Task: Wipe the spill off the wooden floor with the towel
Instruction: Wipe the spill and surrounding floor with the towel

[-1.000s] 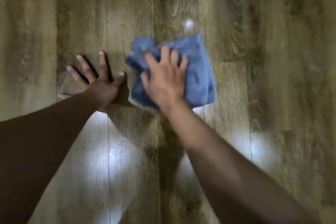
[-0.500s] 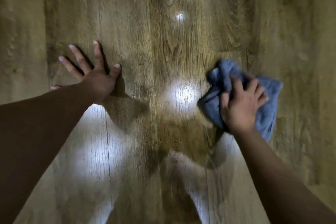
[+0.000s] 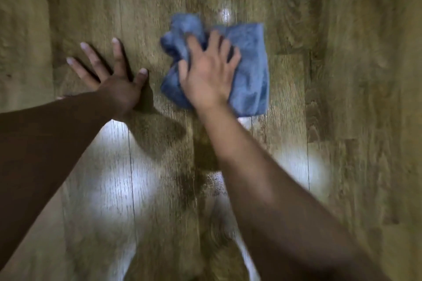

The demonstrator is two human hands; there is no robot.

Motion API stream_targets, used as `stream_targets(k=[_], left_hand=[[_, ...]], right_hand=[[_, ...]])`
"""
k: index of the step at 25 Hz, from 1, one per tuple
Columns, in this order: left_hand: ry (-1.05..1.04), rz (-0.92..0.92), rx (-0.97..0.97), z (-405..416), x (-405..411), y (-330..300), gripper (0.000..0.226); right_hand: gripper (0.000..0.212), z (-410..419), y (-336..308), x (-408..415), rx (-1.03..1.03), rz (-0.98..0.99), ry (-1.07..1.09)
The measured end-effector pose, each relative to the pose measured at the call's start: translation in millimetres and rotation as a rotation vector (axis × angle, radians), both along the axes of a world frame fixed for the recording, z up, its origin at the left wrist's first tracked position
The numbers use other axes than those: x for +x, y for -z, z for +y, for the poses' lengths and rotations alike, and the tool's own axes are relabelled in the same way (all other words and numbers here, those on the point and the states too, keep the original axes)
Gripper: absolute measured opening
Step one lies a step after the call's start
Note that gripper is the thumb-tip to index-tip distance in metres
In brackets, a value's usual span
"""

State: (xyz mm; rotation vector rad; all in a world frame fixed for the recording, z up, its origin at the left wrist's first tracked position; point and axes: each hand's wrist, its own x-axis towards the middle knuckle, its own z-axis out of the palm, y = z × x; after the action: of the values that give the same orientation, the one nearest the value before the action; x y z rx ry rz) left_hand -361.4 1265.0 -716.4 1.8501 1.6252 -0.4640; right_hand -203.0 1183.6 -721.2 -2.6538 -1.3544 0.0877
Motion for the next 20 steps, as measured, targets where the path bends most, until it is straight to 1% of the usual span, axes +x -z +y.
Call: stream_targets(k=[3, 5, 8, 11, 14, 17, 18, 20], left_hand=[[-0.005, 0.013, 0.027, -1.0, 2.2, -0.7, 0.079], [-0.012, 0.009, -0.002, 0.5, 1.6, -3.6, 0.079], [-0.017, -0.014, -0.047, 1.7, 2.0, -8.3, 0.08], [-0.029, -0.01, -0.054, 2.9, 4.4, -11.8, 0.081], [-0.034, 0.004, -0.065, 3.1, 5.7, -14.3, 0.081], [-0.042, 0.013, -0.056, 1.8, 7.1, -14.4, 0.08], [-0.041, 0.02, -0.05, 1.9, 7.0, -13.8, 0.079], [-0.034, 0.034, -0.038, 1.6, 6.7, -11.7, 0.079]], right_hand=[[0.054, -60.2, -3.3, -61.6, -0.004, 0.089, -0.14], [0.056, -109.9, -2.1, -69.8, -0.036, 0.108, -0.25], [0.062, -170.7, -0.1, -26.6, -0.12, 0.084, -0.28], [0.052, -190.0, -2.3, 32.1, -0.111, 0.064, -0.14], [0.046, -155.4, 0.0, 83.0, -0.064, 0.016, 0.124], [0.044, -78.8, 3.4, 121.7, -0.004, -0.01, 0.429], [0.044, -48.6, 5.0, 132.6, 0.007, -0.007, 0.501], [0.042, 9.6, 5.8, 151.0, 0.015, 0.001, 0.547]])
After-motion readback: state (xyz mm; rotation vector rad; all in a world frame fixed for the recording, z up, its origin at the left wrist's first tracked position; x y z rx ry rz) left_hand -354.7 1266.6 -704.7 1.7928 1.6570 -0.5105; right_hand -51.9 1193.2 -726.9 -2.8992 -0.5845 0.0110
